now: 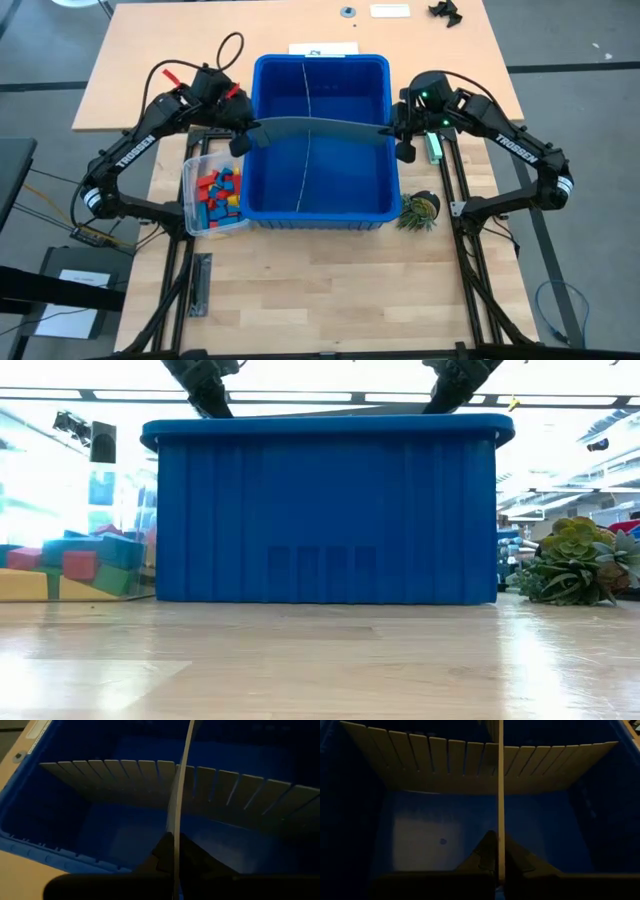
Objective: Sort Items/Unsort Items
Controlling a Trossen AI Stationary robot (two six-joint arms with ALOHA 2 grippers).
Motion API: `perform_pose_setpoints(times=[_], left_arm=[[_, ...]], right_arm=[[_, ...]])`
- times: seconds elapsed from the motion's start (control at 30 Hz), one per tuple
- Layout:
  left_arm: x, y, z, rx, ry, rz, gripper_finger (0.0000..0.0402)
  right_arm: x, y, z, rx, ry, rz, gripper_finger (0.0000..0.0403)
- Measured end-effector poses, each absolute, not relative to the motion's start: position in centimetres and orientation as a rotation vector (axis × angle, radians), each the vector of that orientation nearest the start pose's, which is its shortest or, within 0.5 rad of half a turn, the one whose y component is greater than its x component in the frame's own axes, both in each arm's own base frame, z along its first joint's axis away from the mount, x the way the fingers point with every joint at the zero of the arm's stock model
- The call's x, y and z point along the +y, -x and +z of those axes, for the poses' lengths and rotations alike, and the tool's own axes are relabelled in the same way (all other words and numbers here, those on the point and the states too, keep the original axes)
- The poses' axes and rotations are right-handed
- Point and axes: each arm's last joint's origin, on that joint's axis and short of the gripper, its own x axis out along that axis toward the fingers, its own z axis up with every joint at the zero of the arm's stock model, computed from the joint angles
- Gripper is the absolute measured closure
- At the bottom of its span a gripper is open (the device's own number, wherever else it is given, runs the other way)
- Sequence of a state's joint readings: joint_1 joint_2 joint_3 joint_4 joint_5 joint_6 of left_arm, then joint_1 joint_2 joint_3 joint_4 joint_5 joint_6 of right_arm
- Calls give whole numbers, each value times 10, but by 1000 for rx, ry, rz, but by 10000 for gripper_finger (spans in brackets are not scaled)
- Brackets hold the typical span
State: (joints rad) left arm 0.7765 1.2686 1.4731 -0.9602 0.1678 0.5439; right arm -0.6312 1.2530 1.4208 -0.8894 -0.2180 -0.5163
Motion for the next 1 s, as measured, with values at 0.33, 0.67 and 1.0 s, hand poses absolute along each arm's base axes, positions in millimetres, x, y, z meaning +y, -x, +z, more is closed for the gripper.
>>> perform_pose_setpoints(times=[0.33,0.67,1.0], left_arm=[[166,-176,392,871,-295,281,386],[165,-175,391,875,-282,249,386],[163,-175,390,861,-259,205,386]], right_arm=[[-133,-201,388,745,157,-166,396],[-133,-201,387,772,172,-191,396],[-130,-199,384,791,164,-125,396]])
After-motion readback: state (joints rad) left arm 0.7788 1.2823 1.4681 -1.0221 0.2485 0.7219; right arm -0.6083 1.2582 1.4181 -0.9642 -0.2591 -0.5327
